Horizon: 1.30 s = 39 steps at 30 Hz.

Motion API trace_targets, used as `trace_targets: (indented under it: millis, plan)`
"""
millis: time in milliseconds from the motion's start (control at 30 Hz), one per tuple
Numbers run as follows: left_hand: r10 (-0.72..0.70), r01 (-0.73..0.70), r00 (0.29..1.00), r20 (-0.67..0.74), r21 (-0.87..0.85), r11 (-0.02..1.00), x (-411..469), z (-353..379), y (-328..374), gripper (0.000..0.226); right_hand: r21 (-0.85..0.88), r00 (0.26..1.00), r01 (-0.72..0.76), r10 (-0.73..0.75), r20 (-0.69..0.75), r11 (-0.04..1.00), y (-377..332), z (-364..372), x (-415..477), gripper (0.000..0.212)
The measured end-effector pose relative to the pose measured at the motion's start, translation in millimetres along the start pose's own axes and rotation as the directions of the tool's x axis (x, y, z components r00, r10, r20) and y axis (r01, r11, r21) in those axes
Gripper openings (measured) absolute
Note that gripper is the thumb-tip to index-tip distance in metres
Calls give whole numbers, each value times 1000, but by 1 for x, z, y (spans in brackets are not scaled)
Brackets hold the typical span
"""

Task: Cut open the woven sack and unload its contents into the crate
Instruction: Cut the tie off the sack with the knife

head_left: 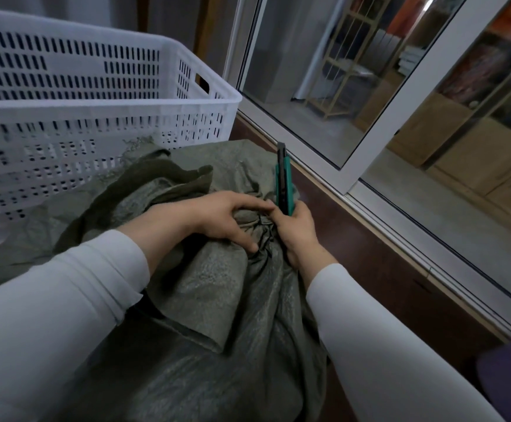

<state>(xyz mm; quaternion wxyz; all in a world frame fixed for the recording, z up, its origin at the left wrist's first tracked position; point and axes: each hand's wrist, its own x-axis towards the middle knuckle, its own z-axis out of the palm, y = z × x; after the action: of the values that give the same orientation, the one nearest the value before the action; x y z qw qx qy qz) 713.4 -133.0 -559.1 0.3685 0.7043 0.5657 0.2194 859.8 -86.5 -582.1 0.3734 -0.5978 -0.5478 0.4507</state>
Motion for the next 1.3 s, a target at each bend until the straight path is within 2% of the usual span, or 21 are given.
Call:
trace_targets:
  millis: [133, 267, 333, 400, 467, 533, 600, 667, 733, 767, 800, 867, 967, 1033, 1100, 1200, 1300]
  plan:
    - [-68, 90, 991, -112, 201, 976, 5, 4, -1, 93, 86, 998, -49, 53, -46, 995, -12, -6, 2, 35]
    - [-77, 143, 963, -258, 249, 958, 10, 12, 0, 89, 184, 999, 19, -13, -32, 983, -28, -15, -3, 14]
    - [-124, 174, 917, -380, 101, 980, 12, 15, 0, 83, 279, 1000, 6, -12, 21, 960, -38, -15, -7, 19]
    - [-207, 170, 848, -488, -119, 978, 15, 13, 0, 79, 298, 999, -10, -6, 54, 955, -45, -13, -8, 14]
    - [-257, 98, 787, -560, -298, 950, 19, 10, 4, 77, 202, 999, 42, -44, 6, 978, -51, -8, -8, 20]
    - [-272, -9, 743, -611, -416, 909, 22, 8, 12, 72, -19, 986, 147, -148, -74, 989, -56, -5, -5, 30]
    - [-279, -76, 752, -598, -499, 863, 23, 10, 18, 67, -132, 975, 164, -181, -130, 978, -55, -6, 1, 31]
    - [-251, -97, 831, -496, -574, 813, 19, 17, 14, 69, -144, 985, 91, -110, -130, 985, -44, -4, 8, 34]
    - [-219, -35, 918, -330, -617, 786, 14, 25, 6, 69, -172, 994, -24, 5, -109, 985, -27, 3, 9, 37]
    - [-224, 15, 936, -273, -603, 797, 13, 27, 2, 67, -178, 995, -67, 52, -87, 982, -20, 5, 7, 38]
    - [-243, 51, 935, -258, -581, 813, 13, 26, 0, 63, -176, 994, -91, 79, -72, 980, -17, 5, 6, 37]
    - [-293, 65, 906, -305, -584, 809, 15, 21, 0, 57, -148, 997, -49, 40, -63, 988, -23, 1, 8, 36]
    - [-370, 26, 867, -335, -710, 704, 20, 16, 3, 54, -128, 995, 96, -99, -17, 987, -43, -12, 3, 21]
    - [-400, 4, 853, -336, -762, 648, 24, 17, 6, 53, -64, 988, 141, -136, 68, 988, -58, -18, -11, 9]
    - [-420, -22, 843, -336, -802, 597, 29, 17, 10, 54, -35, 978, 165, -160, 131, 986, -67, -21, -22, 13]
    - [-431, -58, 841, -326, -847, 528, 32, 16, 14, 51, -46, 984, 112, -104, 145, 993, -72, -23, -34, 21]
    - [-418, -109, 851, -318, -885, 452, 32, 16, 15, 28, -19, 991, -40, 42, 129, 999, -75, -24, -44, 20]
